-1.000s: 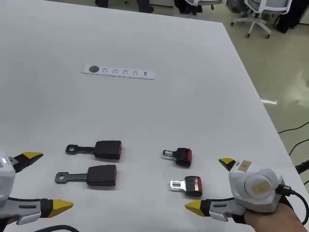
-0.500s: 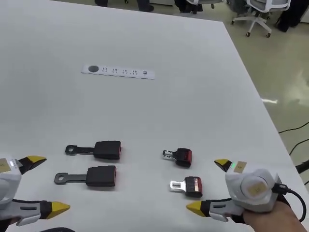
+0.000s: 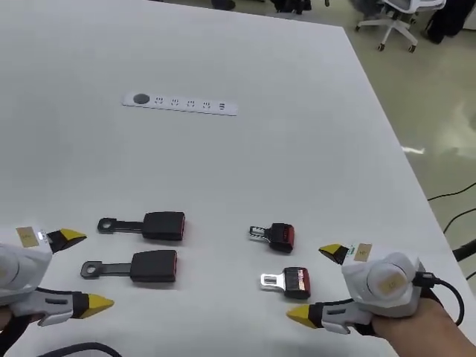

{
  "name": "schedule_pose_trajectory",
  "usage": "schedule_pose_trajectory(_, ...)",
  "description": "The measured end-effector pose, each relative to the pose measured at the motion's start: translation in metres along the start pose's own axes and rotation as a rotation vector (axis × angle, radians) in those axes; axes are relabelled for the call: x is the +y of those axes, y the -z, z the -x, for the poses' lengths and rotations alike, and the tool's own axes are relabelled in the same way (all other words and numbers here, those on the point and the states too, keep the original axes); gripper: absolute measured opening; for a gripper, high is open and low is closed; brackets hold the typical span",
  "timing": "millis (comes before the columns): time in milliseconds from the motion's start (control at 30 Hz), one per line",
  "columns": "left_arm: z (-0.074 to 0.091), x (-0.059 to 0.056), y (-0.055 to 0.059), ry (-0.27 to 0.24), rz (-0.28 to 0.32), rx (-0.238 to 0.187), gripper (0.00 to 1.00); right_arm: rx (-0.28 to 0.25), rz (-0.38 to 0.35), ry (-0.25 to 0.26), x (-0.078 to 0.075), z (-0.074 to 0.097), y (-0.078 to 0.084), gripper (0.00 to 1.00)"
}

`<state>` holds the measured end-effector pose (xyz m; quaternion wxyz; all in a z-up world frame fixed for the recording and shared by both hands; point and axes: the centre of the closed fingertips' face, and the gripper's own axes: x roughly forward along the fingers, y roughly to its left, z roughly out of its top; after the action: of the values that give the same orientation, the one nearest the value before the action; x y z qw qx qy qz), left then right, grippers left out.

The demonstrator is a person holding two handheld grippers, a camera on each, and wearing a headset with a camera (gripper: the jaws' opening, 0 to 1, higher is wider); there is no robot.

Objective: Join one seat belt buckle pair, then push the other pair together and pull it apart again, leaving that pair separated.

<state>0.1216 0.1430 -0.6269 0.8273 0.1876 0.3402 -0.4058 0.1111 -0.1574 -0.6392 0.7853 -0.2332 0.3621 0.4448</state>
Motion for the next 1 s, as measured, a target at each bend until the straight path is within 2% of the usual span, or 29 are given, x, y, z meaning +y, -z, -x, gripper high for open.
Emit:
schedule_pose_trajectory(33, -0.001, 0.0, 0.0, 0.008, 0.005, -0.001, 0.72, 0.002, 0.006, -0.006, 0.001, -0.001, 0.0, 0.67)
schedule_pose_trajectory(167, -0.014, -0.005, -0.005, 0.053, -0.026, 0.011, 0.68, 0.019, 0.025, -0.019, 0.0, -0.007, 0.004, 0.65)
schedule_pose_trajectory(233, -0.019, -0.01, -0.009, 0.078, -0.038, 0.018, 0.66, 0.034, 0.01, -0.051, 0.004, -0.011, 0.007, 0.6)
schedule_pose_trajectory(333, -0.025, -0.014, -0.016, 0.106, -0.055, 0.026, 0.62, 0.048, 0.052, -0.057, 0.005, -0.016, 0.009, 0.6)
schedule_pose_trajectory(633, -0.041, -0.014, -0.017, 0.154, -0.125, 0.061, 0.56, 0.08, 0.075, -0.101, 0.003, -0.024, 0.009, 0.53)
schedule_pose_trajectory(800, -0.048, -0.018, -0.02, 0.194, -0.147, 0.08, 0.52, 0.1, 0.111, -0.126, -0.003, -0.028, 0.013, 0.5)
schedule_pose_trajectory(1000, -0.057, -0.014, -0.018, 0.227, -0.164, 0.097, 0.49, 0.138, 0.122, -0.158, -0.007, -0.032, 0.022, 0.43)
